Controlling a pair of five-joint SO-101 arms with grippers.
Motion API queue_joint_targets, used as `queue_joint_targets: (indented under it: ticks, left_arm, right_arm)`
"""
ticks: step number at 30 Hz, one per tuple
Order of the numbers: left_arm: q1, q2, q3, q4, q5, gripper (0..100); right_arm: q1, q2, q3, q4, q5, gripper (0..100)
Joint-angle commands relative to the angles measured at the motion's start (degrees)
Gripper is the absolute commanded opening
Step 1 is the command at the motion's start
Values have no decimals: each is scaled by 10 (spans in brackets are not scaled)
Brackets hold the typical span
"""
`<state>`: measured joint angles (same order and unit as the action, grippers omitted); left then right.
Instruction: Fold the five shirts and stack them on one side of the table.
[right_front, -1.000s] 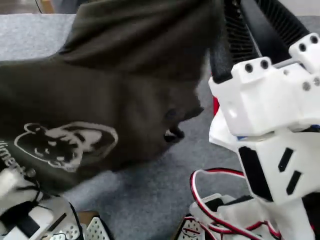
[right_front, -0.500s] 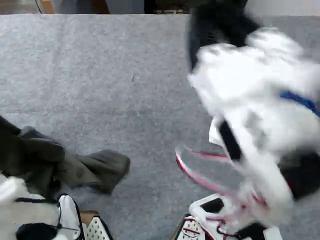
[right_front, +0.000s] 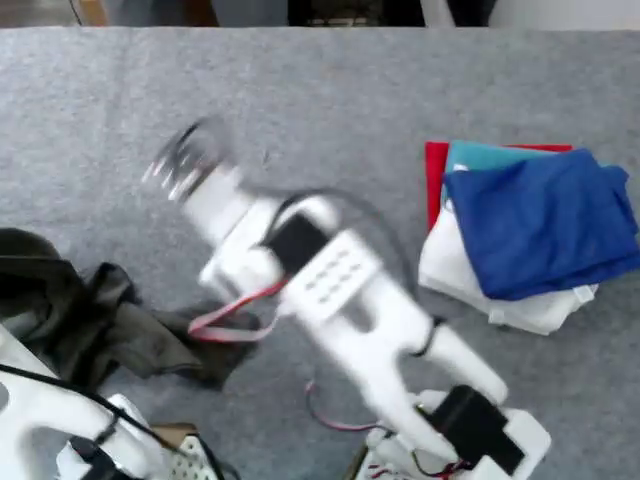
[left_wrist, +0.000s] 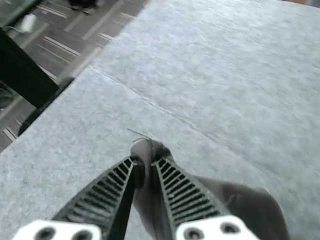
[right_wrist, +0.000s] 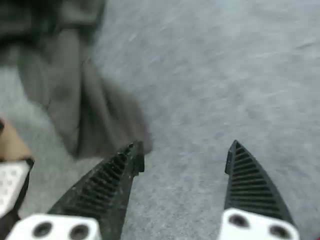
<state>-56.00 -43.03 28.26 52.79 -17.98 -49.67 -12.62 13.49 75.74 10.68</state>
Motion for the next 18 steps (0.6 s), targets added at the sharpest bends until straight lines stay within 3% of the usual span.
queue_joint_targets:
  ticks: [1,5,14,16,18]
  left_arm:
    - [-16,-39,78,-89,-27,29]
    - [-17,-74,127,-112,-50,29]
    - [-12,-100,146,-110,-47,29]
    - [-14,-94,146,-108,-47,29]
    - [-13,-89,142,-107,-47,29]
  right_arm:
    - [-57,22,39,-37,40,266]
    - [-86,83,72,-76,62,247]
    - [-80,262,80,-165,62,240]
    - [-69,279,78,-168,62,181]
    - [-45,285,65,-164,58,52]
